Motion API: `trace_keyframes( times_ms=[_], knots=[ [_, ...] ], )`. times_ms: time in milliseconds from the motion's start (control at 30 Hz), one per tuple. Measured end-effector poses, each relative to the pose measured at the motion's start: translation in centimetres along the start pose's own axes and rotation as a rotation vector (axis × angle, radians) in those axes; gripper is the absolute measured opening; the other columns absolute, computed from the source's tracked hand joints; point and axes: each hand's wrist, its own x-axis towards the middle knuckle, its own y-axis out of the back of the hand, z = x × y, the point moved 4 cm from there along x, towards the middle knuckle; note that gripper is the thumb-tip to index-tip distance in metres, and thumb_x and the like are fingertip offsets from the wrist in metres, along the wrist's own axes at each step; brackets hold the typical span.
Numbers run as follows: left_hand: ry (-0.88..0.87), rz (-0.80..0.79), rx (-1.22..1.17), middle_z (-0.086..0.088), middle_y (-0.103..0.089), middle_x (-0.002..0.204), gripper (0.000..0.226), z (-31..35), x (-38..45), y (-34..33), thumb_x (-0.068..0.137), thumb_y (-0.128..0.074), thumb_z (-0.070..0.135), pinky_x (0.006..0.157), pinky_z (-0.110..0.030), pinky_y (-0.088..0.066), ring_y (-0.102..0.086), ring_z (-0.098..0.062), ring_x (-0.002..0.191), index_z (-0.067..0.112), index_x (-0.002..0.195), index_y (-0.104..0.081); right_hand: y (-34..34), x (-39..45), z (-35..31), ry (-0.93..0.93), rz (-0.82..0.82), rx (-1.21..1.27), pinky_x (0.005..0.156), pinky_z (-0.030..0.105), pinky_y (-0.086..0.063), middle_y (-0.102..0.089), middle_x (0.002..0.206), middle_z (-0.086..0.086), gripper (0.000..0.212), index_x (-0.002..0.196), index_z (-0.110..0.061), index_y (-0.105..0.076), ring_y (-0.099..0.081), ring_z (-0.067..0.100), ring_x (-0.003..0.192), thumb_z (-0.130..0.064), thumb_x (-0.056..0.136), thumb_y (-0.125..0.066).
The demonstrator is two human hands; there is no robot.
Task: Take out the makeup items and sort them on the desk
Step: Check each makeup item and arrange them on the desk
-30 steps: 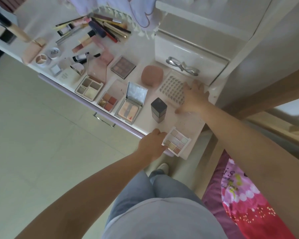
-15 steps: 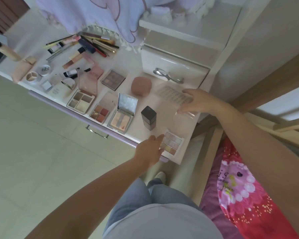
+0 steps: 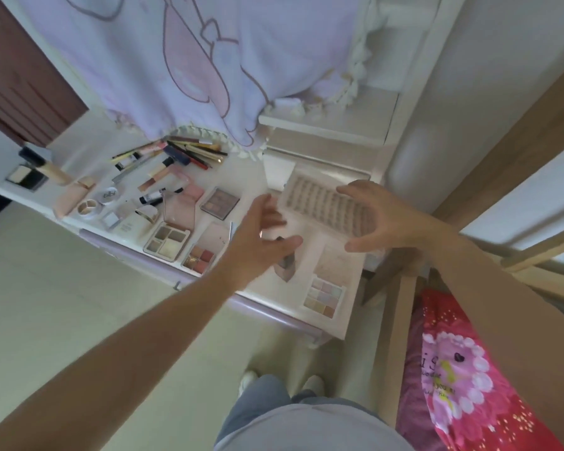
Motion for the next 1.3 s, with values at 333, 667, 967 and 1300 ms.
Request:
trace_keyframes(
  times_ms=[333, 667, 967, 1300],
  knots=[
    [-0.117, -0.318, -0.396, 0.000, -0.051, 0.114, 0.116, 5.4, 1.3, 7.8, 0.028, -0.092, 0.046, 0.084, -0.023, -0.051, -0.060, -0.009, 0.098, 0.034, 0.126, -0.031, 2.3, 1.2, -10.0, 0.215, -0.020, 0.013, 0.087, 0.006, -0.022, -0.036, 0.124, -0.010, 0.085, 0.136, -0.024, -0.034, -0.034, 0.004, 0.117, -0.039, 0.059, -0.067],
    [-0.130, -0.042, -0.451, -0.006, -0.061, 0.080, 0.046, 6.9, -0.7, 18.2, 0.086, -0.043, -0.013, 0.064, -0.020, -0.058, -0.067, -0.005, 0.060, 0.013, 0.124, -0.039, -1.3, 9.1, -20.6, 0.206, -0.133, 0.112, 0.086, 0.023, -0.037, -0.045, 0.098, -0.017, 0.065, 0.137, -0.027, -0.033, -0.047, 0.011, 0.095, -0.025, 0.081, -0.066],
    [-0.087, -0.008, -0.621, -0.004, -0.069, 0.081, 0.102, 0.8, -1.3, 32.5, 0.035, -0.092, 0.017, 0.063, -0.026, -0.059, -0.070, -0.011, 0.072, 0.013, 0.125, -0.044, -8.2, 18.8, -29.0, 0.131, -0.373, 0.293, 0.094, 0.034, -0.047, -0.063, 0.103, -0.010, 0.041, 0.122, -0.030, -0.053, -0.061, 0.008, 0.096, -0.041, 0.083, -0.054],
    [-0.105, -0.018, -0.781, -0.004, -0.069, 0.093, 0.096, -5.5, -1.2, 43.6, 0.031, -0.092, 0.042, 0.069, -0.030, -0.058, -0.066, -0.018, 0.088, 0.012, 0.113, -0.052, -10.0, 28.7, -33.3, 0.109, -0.420, 1.147, 0.053, 0.032, -0.056, -0.072, 0.079, 0.016, 0.069, 0.079, -0.006, -0.075, -0.068, 0.031, 0.062, -0.048, 0.027, -0.089]
  ],
)
